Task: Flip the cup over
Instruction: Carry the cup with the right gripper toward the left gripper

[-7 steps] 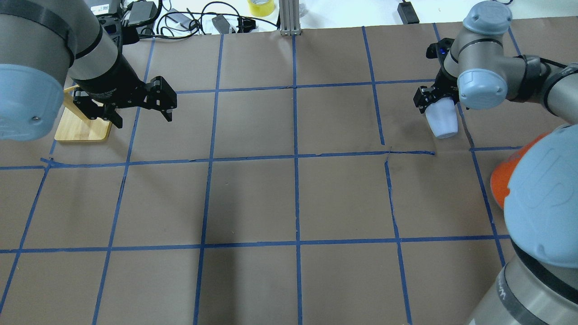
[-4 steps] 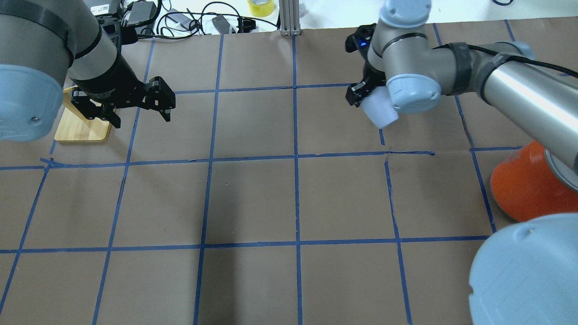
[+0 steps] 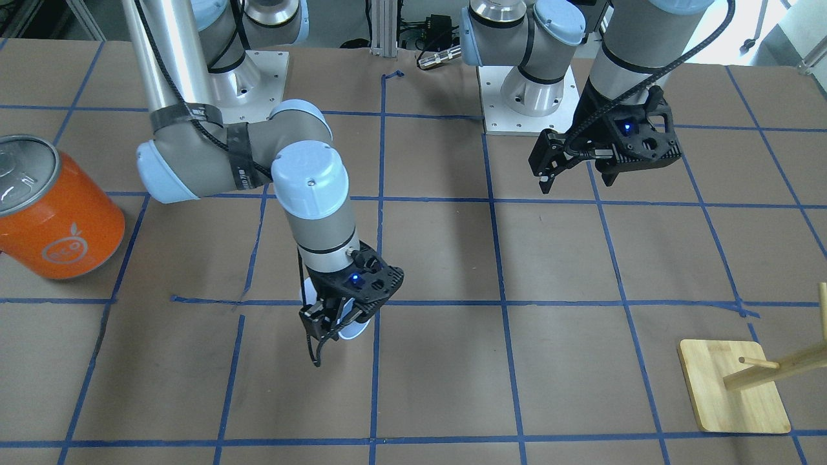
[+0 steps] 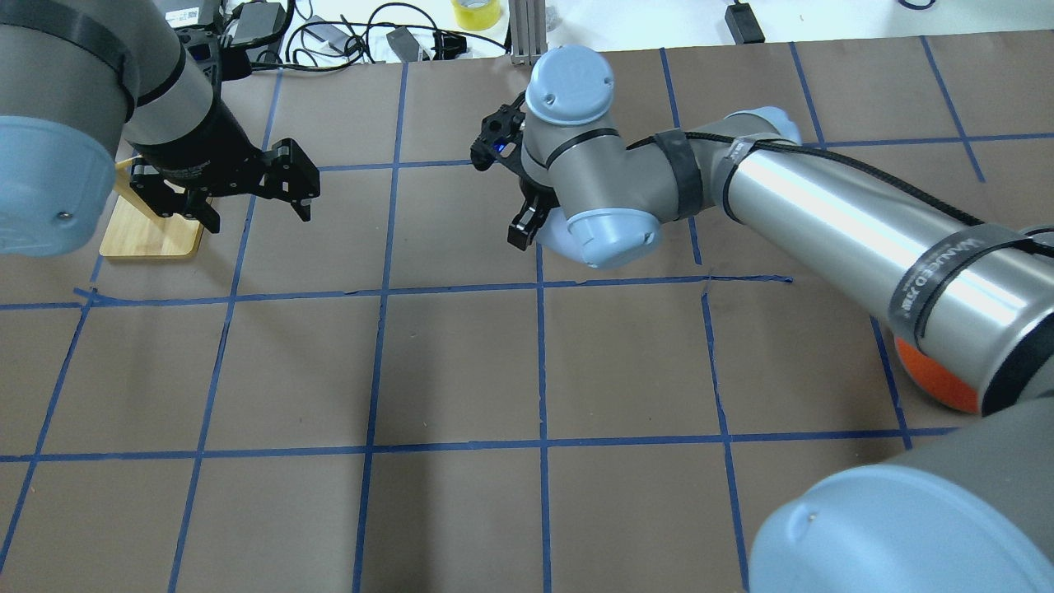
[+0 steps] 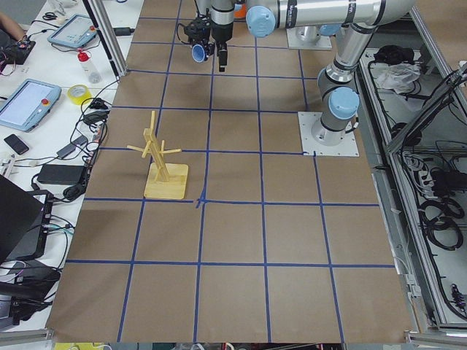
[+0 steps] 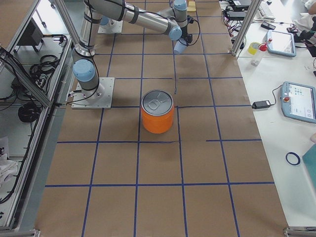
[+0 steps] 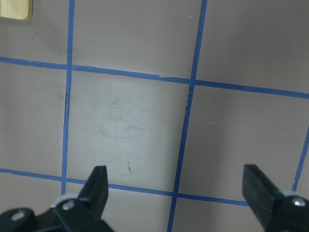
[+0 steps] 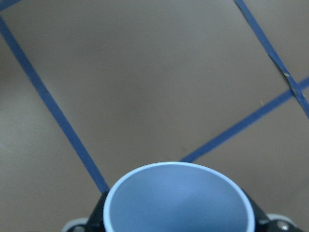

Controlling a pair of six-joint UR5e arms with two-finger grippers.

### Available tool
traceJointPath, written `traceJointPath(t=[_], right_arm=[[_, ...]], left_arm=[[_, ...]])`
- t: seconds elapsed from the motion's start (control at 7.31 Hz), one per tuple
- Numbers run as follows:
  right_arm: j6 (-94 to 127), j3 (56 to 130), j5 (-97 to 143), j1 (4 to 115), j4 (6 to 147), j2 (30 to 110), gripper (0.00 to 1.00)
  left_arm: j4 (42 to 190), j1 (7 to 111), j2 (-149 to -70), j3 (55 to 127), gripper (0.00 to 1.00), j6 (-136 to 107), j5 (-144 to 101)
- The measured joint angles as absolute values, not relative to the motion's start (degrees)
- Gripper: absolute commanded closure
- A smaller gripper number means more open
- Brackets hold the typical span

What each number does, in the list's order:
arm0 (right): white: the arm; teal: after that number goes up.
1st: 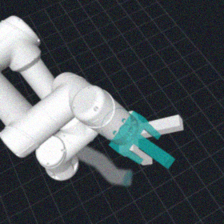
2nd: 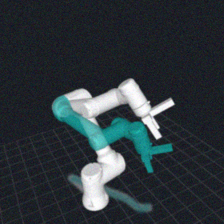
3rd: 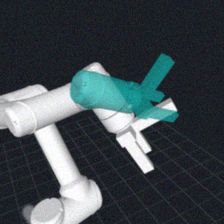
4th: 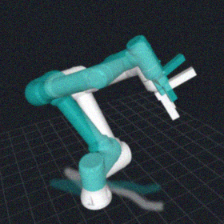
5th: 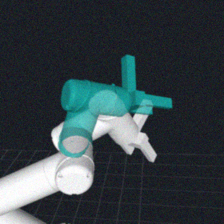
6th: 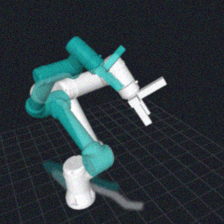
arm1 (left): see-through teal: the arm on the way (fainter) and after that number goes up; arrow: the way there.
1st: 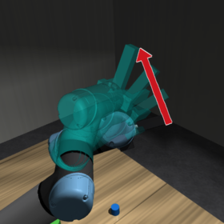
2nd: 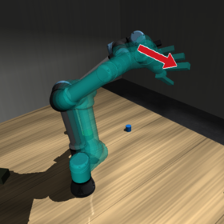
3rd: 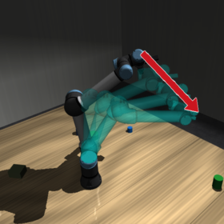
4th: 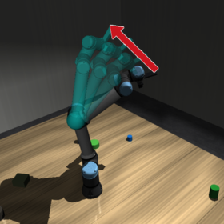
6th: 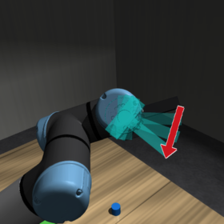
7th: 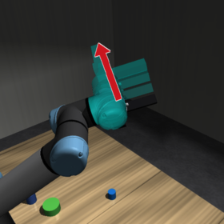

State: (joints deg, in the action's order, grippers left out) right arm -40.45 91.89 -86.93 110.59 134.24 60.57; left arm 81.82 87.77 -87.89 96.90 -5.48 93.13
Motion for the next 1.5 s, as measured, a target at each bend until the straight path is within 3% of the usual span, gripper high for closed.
traceJointPath(t=[0.82,0.96,1.09,1.23,1.5], right_arm=[[-59.6,91.8,-86.9,116.4,137.8,56.5,0.82],[-60.6,91.8,-87.0,116.6,139.2,56.0,0.72],[-61.3,91.9,-87.1,116.7,139.7,55.7,0.55],[-61.7,92.1,-87.2,116.7,139.9,55.5,0.3],[-61.9,92.5,-87.2,116.6,140.0,55.3,0.14]], left_arm=[[81.4,87.7,-88.0,96.6,0.0,-5.3,94.4],[81.6,87.7,-88.1,96.6,0.0,-5.3,95.1],[81.8,87.7,-88.1,96.7,0.0,-5.3,95.4],[81.8,87.5,-88.1,96.7,0.0,-5.3,95.5],[81.8,87.0,-88.1,96.6,0.0,-4.7,95.5]])
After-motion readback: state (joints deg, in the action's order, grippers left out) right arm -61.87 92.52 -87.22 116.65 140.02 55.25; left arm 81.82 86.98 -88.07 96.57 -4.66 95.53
